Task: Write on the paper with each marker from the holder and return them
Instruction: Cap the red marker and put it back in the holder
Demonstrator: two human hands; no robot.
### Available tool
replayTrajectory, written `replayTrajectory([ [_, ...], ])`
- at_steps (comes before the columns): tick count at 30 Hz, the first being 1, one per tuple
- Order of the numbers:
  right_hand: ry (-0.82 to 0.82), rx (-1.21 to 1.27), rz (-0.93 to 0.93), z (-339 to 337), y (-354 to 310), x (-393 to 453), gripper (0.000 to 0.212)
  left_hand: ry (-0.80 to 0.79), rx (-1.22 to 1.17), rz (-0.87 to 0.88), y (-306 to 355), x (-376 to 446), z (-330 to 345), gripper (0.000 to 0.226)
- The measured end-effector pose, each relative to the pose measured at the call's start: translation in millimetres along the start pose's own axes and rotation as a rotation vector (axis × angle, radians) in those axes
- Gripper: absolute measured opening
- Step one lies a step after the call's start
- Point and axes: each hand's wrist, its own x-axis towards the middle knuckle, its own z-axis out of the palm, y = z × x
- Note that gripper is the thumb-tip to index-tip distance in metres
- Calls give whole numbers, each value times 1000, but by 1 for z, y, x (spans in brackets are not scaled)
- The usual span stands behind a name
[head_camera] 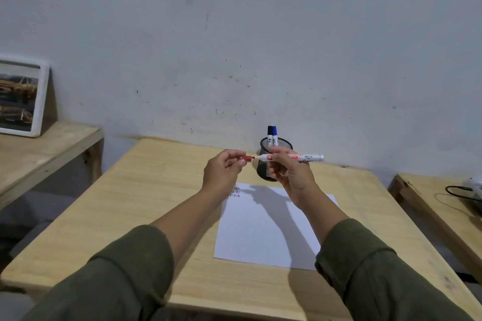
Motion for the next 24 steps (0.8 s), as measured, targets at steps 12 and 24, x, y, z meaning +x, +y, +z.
replayTrajectory([
  [12, 6, 8, 3, 1, -1, -4, 16, -13, -38, -13, 6, -5, -4, 16],
  [24, -77, 17, 9, 6, 0, -8, 16, -124, -12, 0, 13, -10, 0, 17],
])
